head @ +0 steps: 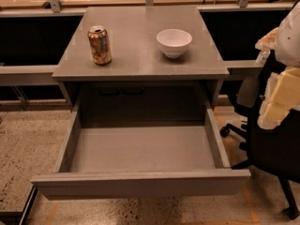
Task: Close top drawer
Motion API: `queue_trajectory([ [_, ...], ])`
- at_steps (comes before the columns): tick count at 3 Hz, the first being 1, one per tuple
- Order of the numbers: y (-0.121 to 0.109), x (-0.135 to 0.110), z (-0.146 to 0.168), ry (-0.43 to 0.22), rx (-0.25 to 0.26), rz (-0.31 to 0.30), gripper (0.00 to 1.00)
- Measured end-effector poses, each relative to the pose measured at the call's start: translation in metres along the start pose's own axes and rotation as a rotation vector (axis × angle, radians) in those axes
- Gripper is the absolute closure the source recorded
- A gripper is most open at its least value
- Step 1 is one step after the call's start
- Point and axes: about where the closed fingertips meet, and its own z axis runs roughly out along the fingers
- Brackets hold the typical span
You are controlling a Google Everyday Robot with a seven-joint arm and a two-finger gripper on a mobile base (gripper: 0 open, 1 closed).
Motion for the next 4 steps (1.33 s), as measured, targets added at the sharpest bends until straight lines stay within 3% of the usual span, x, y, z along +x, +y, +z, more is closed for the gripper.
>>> queue_trajectory([
  [1,0.000,0.000,0.000,0.000,0.000,0.000,0.00],
  [2,-0.001,-0.001,-0.002,-0.003,0.010,-0.001,0.17],
  [3,0.006,-0.002,0.018,-0.022,-0.046,-0.021,0.40],
  [4,0.024,0.006,0.050,0.006,-0.115,-0.055,0.63],
])
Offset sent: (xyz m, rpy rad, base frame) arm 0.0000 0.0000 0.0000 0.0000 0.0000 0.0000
